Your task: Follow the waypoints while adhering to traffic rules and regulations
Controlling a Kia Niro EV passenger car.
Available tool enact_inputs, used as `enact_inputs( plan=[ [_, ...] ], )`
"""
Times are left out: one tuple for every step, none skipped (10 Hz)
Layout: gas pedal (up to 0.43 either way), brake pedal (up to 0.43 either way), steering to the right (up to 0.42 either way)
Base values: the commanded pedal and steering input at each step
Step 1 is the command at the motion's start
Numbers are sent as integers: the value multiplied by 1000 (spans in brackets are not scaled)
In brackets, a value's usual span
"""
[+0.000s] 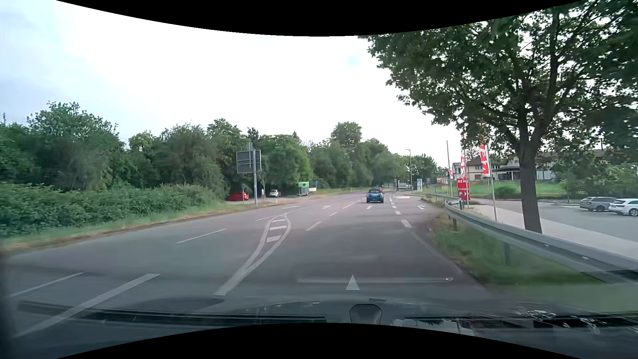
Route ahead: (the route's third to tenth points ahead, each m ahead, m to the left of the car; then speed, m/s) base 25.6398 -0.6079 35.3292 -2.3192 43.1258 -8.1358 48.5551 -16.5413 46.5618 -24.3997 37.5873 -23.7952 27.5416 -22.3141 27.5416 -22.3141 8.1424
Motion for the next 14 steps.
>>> enact_inputs(
  plan=[
    [0, 0, 33],
    [0, 0, 52],
    [0, 0, 65],
    [0, 0, 78],
    [0, 0, 87],
    [0, 0, 92],
    [0, 0, 100],
    [0, 0, 110],
    [0, 0, 117],
    [0, 0, 123],
    [0, 0, 125],
    [0, 0, 125],
    [0, 0, 124],
    [0, 0, 116]
  ],
)
